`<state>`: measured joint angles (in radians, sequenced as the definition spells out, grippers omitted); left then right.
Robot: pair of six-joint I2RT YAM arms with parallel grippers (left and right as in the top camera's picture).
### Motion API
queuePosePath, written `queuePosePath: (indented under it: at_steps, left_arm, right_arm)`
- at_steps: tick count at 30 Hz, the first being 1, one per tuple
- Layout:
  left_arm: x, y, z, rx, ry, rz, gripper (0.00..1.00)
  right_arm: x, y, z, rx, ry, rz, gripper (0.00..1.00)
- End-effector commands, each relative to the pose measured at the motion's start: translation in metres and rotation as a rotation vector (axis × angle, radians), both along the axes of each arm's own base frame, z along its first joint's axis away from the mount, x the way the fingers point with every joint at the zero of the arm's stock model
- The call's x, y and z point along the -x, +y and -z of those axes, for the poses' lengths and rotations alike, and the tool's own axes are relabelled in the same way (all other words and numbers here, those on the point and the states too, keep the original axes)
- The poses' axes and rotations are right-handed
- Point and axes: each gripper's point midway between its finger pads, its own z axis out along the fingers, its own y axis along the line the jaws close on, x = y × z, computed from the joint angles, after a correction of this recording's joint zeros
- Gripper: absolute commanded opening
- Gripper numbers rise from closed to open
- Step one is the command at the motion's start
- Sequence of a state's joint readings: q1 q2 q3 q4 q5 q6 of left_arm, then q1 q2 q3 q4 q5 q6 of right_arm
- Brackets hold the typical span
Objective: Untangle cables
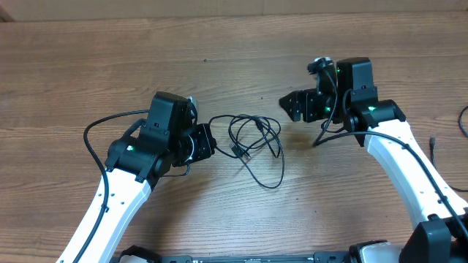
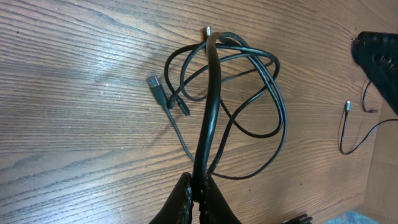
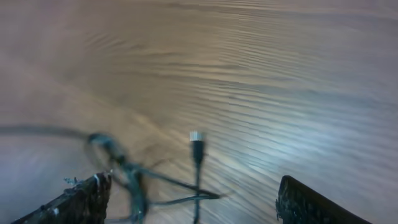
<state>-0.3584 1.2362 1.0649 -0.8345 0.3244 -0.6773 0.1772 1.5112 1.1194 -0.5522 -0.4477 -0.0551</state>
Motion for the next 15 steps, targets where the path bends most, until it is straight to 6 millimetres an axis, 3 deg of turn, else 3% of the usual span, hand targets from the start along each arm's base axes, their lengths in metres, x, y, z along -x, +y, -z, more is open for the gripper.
queuePosePath:
  at_steps: [1, 15]
  left_arm:
    - [-0.001, 0.003, -0.004, -0.014, -0.03, 0.013, 0.04]
    - [0.001, 0.0, -0.005, -0.034, -0.072, 0.1, 0.04]
  right_arm:
    - [0.017, 0.027, -0.012, -0.036, -0.138, -0.309, 0.84]
    - [0.034, 0.061, -0.007, 0.034, -0.239, -0.518, 0.88]
